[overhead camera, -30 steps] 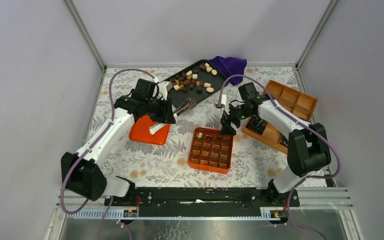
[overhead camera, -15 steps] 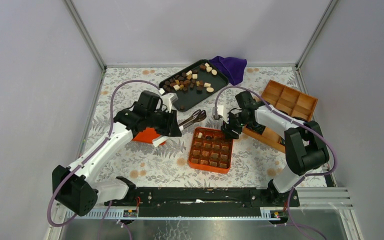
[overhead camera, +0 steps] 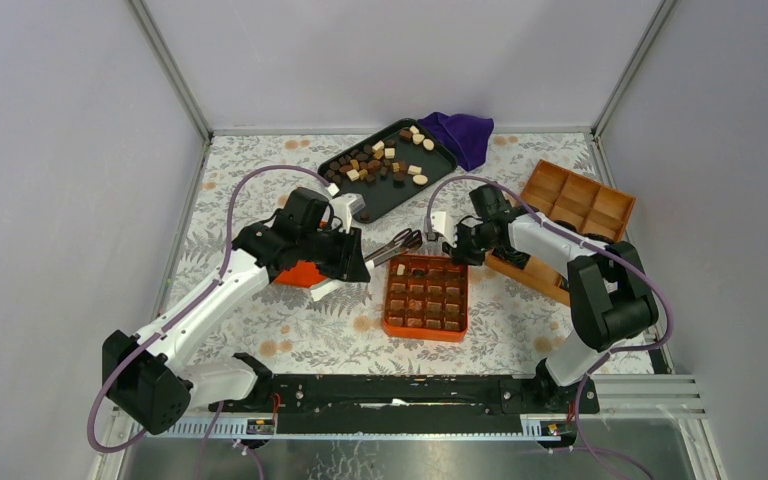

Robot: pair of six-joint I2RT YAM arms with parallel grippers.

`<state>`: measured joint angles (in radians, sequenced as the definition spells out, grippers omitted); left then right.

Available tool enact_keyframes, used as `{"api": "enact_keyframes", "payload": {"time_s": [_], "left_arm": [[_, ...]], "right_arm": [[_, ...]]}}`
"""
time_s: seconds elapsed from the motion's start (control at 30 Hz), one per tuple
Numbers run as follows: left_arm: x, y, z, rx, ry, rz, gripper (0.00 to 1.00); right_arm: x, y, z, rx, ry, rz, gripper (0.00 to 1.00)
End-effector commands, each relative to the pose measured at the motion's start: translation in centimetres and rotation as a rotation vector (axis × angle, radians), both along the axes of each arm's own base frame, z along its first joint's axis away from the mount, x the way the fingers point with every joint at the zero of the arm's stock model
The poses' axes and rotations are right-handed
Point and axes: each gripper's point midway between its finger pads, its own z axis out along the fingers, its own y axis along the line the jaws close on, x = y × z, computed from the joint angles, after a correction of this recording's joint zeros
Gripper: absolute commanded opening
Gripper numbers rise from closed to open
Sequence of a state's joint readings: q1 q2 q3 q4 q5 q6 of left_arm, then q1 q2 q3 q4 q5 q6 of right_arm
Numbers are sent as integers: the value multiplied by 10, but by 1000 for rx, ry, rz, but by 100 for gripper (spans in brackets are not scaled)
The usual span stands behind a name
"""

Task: Pack the chocolate
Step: Adjust the packing box at the center of the board.

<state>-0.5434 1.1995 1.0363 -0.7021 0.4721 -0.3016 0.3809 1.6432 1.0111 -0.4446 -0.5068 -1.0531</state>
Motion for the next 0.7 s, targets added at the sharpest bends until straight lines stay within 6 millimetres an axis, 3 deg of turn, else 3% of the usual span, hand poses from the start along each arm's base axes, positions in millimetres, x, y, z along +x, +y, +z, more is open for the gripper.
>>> {"api": "enact_keyframes", "payload": {"time_s": [0.0, 0.17, 0.37, 0.67], "left_arm": [[10, -9, 21, -56, -88, -3, 0], [14, -9, 27, -57, -118, -3, 0], [20, -13, 31, -73, -141, 5, 0], [27, -17, 31, -77, -163, 17, 0]], "right_arm": [[27, 7, 25, 21, -126, -41, 11], [51, 9, 46, 36, -218, -106, 3], [74, 11, 73, 46, -293, -189, 0], [79, 20, 95, 75, -311, -253, 0]]}}
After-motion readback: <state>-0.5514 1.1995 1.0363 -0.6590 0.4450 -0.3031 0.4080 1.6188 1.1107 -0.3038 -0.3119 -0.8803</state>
